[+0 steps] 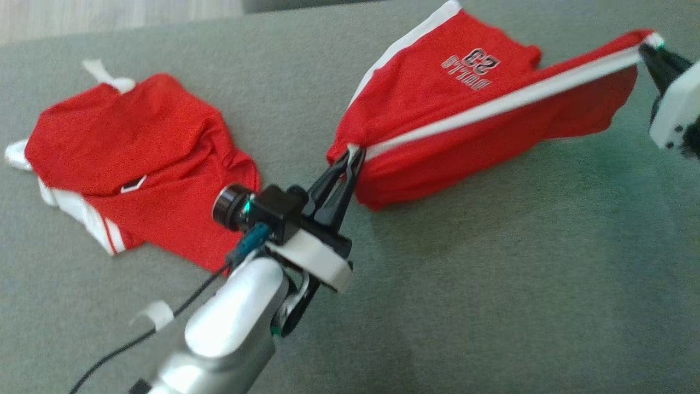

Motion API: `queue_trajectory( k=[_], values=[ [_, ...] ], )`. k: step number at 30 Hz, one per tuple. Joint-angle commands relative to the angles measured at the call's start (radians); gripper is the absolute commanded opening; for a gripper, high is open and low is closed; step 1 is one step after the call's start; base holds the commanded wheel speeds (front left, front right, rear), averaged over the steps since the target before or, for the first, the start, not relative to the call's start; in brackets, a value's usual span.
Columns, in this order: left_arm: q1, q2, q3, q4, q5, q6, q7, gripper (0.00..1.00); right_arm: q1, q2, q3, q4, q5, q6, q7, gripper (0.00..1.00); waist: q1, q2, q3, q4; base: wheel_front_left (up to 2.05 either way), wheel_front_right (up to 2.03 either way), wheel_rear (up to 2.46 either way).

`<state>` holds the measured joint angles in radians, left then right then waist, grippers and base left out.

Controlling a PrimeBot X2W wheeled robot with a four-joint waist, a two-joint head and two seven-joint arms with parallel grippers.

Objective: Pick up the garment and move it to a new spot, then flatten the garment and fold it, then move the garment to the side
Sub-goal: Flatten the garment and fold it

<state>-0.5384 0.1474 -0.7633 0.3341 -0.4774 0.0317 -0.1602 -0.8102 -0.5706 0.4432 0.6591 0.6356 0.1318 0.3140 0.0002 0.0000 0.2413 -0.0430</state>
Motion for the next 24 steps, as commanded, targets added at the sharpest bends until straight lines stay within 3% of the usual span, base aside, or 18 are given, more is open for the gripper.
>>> queue_trajectory(
  k=[1, 13, 24],
  values=[
    [-0.054, 0.01, 0.051, -0.015, -0.006, 0.004, -0.013, 0.0, -0.037, -0.017, -0.016, -0.005, -0.023, -0.001, -0.014, 0.0, -0.0002, 0.0, 0.046, 0.041, 0.0, 0.0, 0.0],
    [-0.179, -0.076, 0.023, 0.113, -0.017, -0.024, -0.056, 0.0, -0.256, 0.06, -0.058, 0.196, -0.177, -0.001, -0.064, 0.0, -0.0002, 0.0, 0.182, 0.173, 0.0, 0.0, 0.0],
    [-0.243, -0.096, -0.023, 0.158, -0.058, -0.023, -0.092, 0.0, -0.37, 0.074, 0.011, 0.314, -0.252, -0.001, -0.118, 0.0, -0.0002, 0.0, 0.244, 0.229, 0.0, 0.0, 0.0]
  ],
)
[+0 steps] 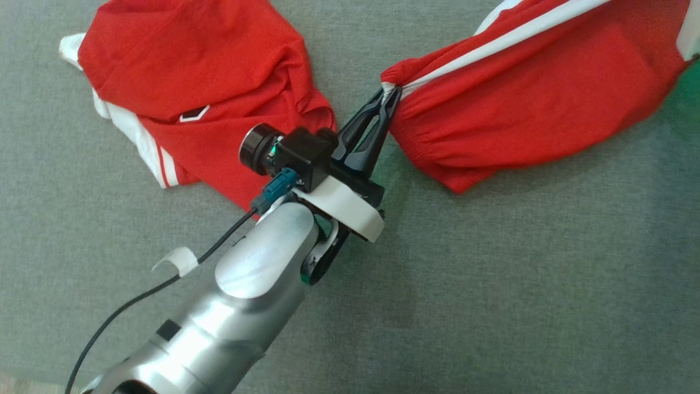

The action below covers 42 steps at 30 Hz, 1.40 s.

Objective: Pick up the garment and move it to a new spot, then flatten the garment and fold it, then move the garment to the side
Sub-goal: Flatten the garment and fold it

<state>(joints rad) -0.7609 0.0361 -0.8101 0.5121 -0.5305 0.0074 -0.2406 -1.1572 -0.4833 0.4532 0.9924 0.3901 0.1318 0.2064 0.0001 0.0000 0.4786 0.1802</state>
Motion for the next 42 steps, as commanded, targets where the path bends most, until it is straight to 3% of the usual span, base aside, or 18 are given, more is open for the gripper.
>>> queue_trajectory(
  k=[1, 5, 6, 7, 9, 10, 11, 18, 27, 35, 42],
  values=[
    [-0.024, 0.015, 0.019, -0.022, -0.013, 0.003, -0.013, 0.0, -0.032, -0.011, 0.002, -0.01, -0.008, -0.001, -0.018, 0.0, -0.0001, 0.0, 0.01, 0.009, 0.0, 0.0, 0.0],
    [-0.037, 0.014, -0.007, -0.026, -0.04, 0.013, -0.017, 0.0, -0.063, -0.009, 0.009, 0.03, -0.021, -0.001, -0.049, 0.0, -0.0001, 0.0, 0.023, 0.016, 0.0, 0.0, 0.0],
    [-0.04, 0.014, -0.014, -0.026, -0.047, 0.013, -0.018, 0.0, -0.07, -0.009, 0.008, 0.041, -0.028, -0.001, -0.063, 0.42, -0.0001, 0.0, 0.024, 0.018, 0.0, 0.0, 0.0],
    [-0.043, 0.014, -0.022, -0.026, -0.053, 0.013, -0.019, 0.0, -0.075, -0.006, 0.001, 0.057, -0.026, -0.001, -0.069, 1.0, -0.0001, 0.0, 0.024, 0.02, 0.0, 0.0, 0.0],
    [-0.045, 0.014, -0.028, -0.026, -0.059, 0.015, -0.019, 0.0, -0.079, -0.002, 0.002, 0.07, -0.03, -0.001, -0.073, 1.0, -0.0001, 0.0, 0.025, 0.02, 0.0, 0.0, 0.0],
    [-0.048, 0.014, -0.033, -0.026, -0.063, 0.019, -0.02, 0.09, -0.084, 0.003, 0.005, 0.078, -0.033, -0.001, -0.08, 1.0, -0.0001, 0.0, 0.028, 0.019, 0.0, 0.0, 0.0],
    [-0.054, 0.014, -0.039, -0.023, -0.071, 0.025, -0.02, 0.98, -0.093, 0.011, 0.003, 0.087, -0.034, -0.001, -0.11, 1.0, -0.0001, 0.0, 0.032, 0.017, 0.0, 0.0, 0.0],
    [-0.055, 0.014, -0.011, -0.022, -0.054, 0.049, -0.021, 1.0, -0.098, 0.021, -0.016, 0.12, -0.009, -0.001, -0.223, 1.0, -0.0001, 0.0, 0.017, -0.002, 0.0, 0.0, 0.0],
    [0.009, 0.033, 0.106, -0.069, 0.007, 0.08, -0.021, 1.0, -0.029, 0.037, -0.064, 0.089, 0.08, -0.001, -0.409, 1.0, -0.0001, 0.0, -0.071, -0.05, 0.0, 0.0, 0.0],
    [0.08, 0.081, 0.191, -0.104, 0.061, 0.111, -0.021, 1.0, 0.133, 0.063, -0.116, -0.085, 0.164, -0.001, -0.466, 1.0, -0.0001, 0.0, -0.178, -0.117, 0.0, 0.0, 0.0],
    [0.141, 0.114, 0.252, -0.139, 0.097, 0.141, -0.021, 1.0, 0.345, 0.101, -0.2, -0.296, 0.153, -0.001, -0.468, 1.0, -0.0001, 0.0, -0.249, -0.158, 0.0, 0.0, 0.0]
  ],
)
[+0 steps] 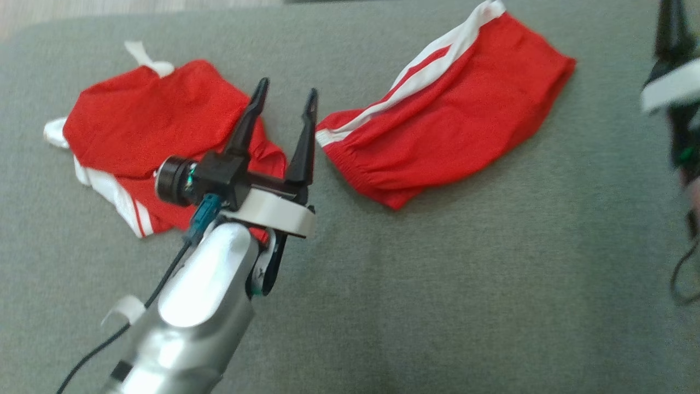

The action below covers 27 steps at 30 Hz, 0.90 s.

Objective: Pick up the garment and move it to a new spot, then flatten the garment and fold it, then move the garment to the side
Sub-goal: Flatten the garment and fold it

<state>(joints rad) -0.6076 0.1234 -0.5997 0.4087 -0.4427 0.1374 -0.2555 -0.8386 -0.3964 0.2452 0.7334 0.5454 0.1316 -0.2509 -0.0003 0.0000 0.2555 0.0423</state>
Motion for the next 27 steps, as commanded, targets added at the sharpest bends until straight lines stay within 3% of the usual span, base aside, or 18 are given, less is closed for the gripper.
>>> queue_trajectory(
  k=[1, 10, 16, 21, 27],
  values=[
    [-0.002, 0.032, 0.049, -0.041, 0.018, 0.016, -0.006, 1.0, 0.061, 0.023, 0.003, -0.065, -0.008, -0.001, -0.011, 1.0, 0.0003, 0.0, -0.036, -0.024, 0.0, 0.0, 0.0],
    [0.142, 0.058, 0.127, -0.083, 0.083, 0.055, -0.006, 1.0, 0.344, 0.127, -0.07, -0.25, -0.097, -0.001, -0.011, 1.0, 0.0003, 0.0, -0.106, -0.05, 0.0, 0.0, 0.0],
    [0.272, 0.055, 0.177, -0.11, 0.135, 0.069, -0.006, 1.0, 0.537, 0.247, -0.143, -0.323, -0.159, -0.001, -0.005, 1.0, 0.0003, 0.0, -0.128, -0.062, 0.0, 0.0, 0.0],
    [0.337, 0.035, 0.227, -0.129, 0.156, 0.069, -0.006, 1.0, 0.6, 0.298, -0.178, -0.38, -0.211, -0.001, 0.013, 1.0, 0.0003, 0.0, -0.112, -0.063, 0.0, 0.0, 0.0],
    [0.336, 0.012, 0.264, -0.144, 0.184, 0.031, -0.006, 1.0, 0.595, 0.318, -0.191, -0.445, -0.257, -0.001, 0.05, 1.0, 0.0003, 0.0, -0.062, -0.043, 0.0, 0.0, 0.0]
  ],
)
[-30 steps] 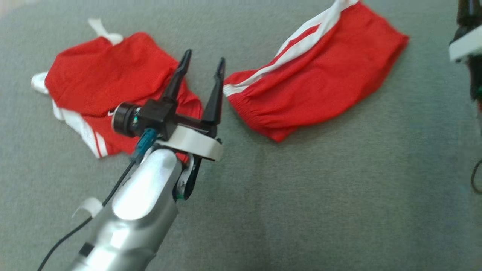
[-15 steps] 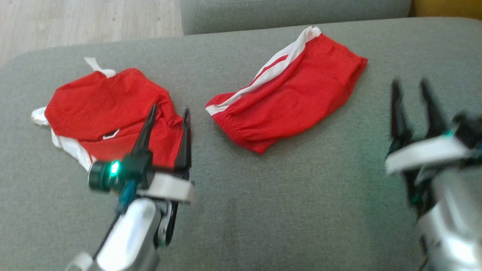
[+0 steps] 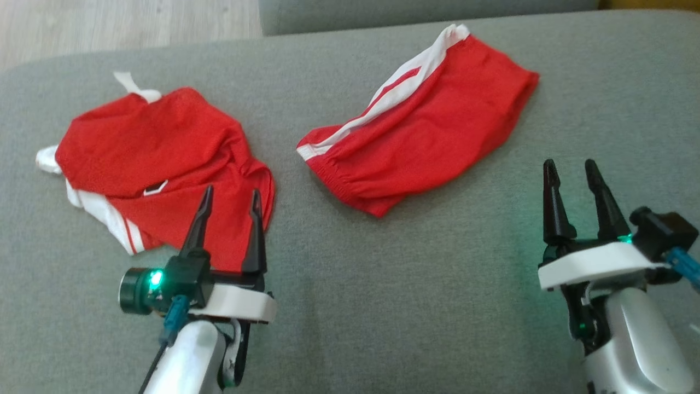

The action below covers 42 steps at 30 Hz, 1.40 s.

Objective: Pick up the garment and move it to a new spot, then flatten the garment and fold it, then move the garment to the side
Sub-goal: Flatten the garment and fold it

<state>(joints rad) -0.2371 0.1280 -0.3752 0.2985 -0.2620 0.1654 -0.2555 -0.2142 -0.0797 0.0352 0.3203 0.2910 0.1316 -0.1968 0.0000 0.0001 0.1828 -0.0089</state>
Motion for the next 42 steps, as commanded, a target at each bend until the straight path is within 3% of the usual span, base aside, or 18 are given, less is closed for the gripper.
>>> queue_trajectory(
  k=[1, 8, 17, 27, 34, 35, 42],
  values=[
    [-0.04, 0.004, 0.042, -0.035, 0.011, -0.003, -0.006, 1.0, -0.037, 0.002, 0.014, -0.039, -0.011, -0.001, 0.003, 1.0, 0.0, -0.0001, 0.021, 0.013, 0.0, 0.0, 0.0],
    [-0.086, -0.026, 0.049, -0.034, 0.048, -0.034, -0.006, 1.0, -0.207, -0.013, -0.078, -0.018, -0.086, -0.001, 0.138, 1.0, 0.0, -0.0001, 0.119, 0.062, 0.0, 0.0, 0.0],
    [-0.149, -0.059, 0.051, -0.02, 0.067, -0.07, -0.006, 1.0, -0.518, -0.072, -0.228, 0.208, -0.215, -0.001, 0.39, 1.0, 0.0, -0.0001, 0.233, 0.143, 0.0, 0.0, 0.0],
    [-0.195, -0.076, 0.052, -0.006, 0.049, -0.071, -0.006, 1.0, -0.677, -0.156, -0.318, 0.482, -0.385, -0.001, 0.462, 1.0, 0.0, -0.0001, 0.279, 0.198, 0.0, 0.0, 0.0],
    [-0.209, -0.077, 0.049, -0.013, 0.045, -0.06, -0.006, 1.0, -0.723, -0.164, -0.311, 0.585, -0.409, -0.001, 0.439, 1.0, 0.0, -0.0001, 0.285, 0.202, 0.0, 0.0, 0.0],
    [-0.208, -0.077, 0.047, -0.016, 0.047, -0.056, -0.006, 1.0, -0.732, -0.163, -0.297, 0.619, -0.399, -0.001, 0.43, 0.0, 0.0, -0.0001, 0.283, 0.197, 0.0, 0.0, 0.0],
    [-0.193, -0.078, 0.069, -0.009, 0.062, -0.05, -0.006, 1.0, -0.74, -0.162, -0.259, 0.684, -0.329, -0.001, 0.359, 0.0, 0.0, -0.0001, 0.251, 0.146, 0.0, 0.0, 0.0]
  ],
)
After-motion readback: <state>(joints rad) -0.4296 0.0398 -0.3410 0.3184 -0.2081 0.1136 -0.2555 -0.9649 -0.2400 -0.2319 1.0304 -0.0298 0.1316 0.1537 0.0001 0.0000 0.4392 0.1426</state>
